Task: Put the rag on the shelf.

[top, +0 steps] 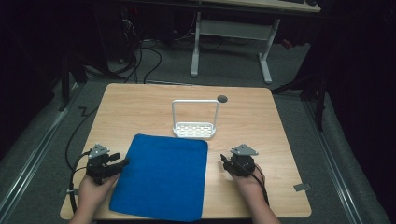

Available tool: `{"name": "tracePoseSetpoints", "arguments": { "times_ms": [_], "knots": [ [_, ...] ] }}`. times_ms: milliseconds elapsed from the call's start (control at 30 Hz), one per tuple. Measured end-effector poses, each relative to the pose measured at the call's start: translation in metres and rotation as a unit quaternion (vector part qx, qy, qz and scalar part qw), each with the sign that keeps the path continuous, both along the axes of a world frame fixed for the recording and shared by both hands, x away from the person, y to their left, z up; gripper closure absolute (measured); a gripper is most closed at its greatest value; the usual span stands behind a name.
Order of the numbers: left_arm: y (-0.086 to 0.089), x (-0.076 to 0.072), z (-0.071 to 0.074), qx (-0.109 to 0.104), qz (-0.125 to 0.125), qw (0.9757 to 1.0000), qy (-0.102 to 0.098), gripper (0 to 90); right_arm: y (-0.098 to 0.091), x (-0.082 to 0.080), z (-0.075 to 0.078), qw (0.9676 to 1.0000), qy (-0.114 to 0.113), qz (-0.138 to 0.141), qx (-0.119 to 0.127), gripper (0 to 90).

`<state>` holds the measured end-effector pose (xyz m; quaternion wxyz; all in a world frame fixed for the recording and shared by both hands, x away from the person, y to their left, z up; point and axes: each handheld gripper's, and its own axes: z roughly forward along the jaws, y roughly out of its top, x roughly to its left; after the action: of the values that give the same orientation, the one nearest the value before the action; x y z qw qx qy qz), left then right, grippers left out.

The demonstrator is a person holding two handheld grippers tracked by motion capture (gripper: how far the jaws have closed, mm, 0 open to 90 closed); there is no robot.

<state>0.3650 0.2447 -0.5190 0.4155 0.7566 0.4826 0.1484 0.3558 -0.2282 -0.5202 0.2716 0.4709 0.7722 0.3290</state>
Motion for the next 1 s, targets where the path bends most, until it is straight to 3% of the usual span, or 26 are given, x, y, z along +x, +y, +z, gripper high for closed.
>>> {"name": "tracePoseSetpoints", "arguments": {
  "times_ms": [100, 233, 467, 567, 667, 733, 867, 933, 967, 1000],
  "knots": [
    [0.001, 0.002, 0.001, -0.004, 0.004, 1.0, -0.002, 48.4, -0.002, -0.001, 0.0, 1.0, 0.001, -0.001, 0.008, 47.6],
    [-0.001, 0.003, -0.001, 0.011, 0.002, 0.9999, -0.004, 47.7, -0.005, 0.0, 0.002, 0.9998, -0.001, -0.003, 0.018, 47.4],
    [-0.003, 0.0, -0.001, 0.014, 0.0, 0.9999, -0.006, 47.5, -0.002, 0.001, 0.002, 0.9998, 0.001, 0.001, 0.018, 47.3],
    [-0.003, 0.0, -0.001, 0.014, -0.002, 0.9999, -0.005, 47.7, 0.002, -0.001, 0.003, 0.9997, 0.0, 0.014, 0.019, 50.3],
    [-0.005, -0.001, -0.001, 0.013, -0.017, 0.9998, -0.003, 55.6, 0.007, -0.004, 0.006, 0.9988, -0.001, 0.04, 0.027, 57.4],
    [-0.007, -0.002, -0.001, 0.015, -0.031, 0.9994, -0.002, 61.8, 0.014, -0.008, 0.009, 0.9972, -0.004, 0.063, 0.041, 61.9],
    [-0.014, -0.003, -0.001, 0.016, -0.052, 0.9985, 0.003, 71.3, 0.036, -0.017, 0.011, 0.9928, -0.006, 0.112, 0.043, 71.7],
    [-0.018, -0.003, -0.002, 0.028, -0.062, 0.9977, 0.007, 76.7, 0.048, -0.02, 0.01, 0.9884, 0.003, 0.147, 0.039, 82.8],
    [-0.019, -0.003, -0.003, 0.034, -0.067, 0.9971, 0.013, 83.1, 0.06, -0.024, 0.007, 0.9825, 0.019, 0.182, 0.035, 90.0],
    [-0.021, -0.003, -0.004, 0.04, -0.07, 0.9966, 0.016, 83.1, 0.06, -0.024, 0.007, 0.9825, 0.019, 0.182, 0.035, 90.0]
  ]
}}
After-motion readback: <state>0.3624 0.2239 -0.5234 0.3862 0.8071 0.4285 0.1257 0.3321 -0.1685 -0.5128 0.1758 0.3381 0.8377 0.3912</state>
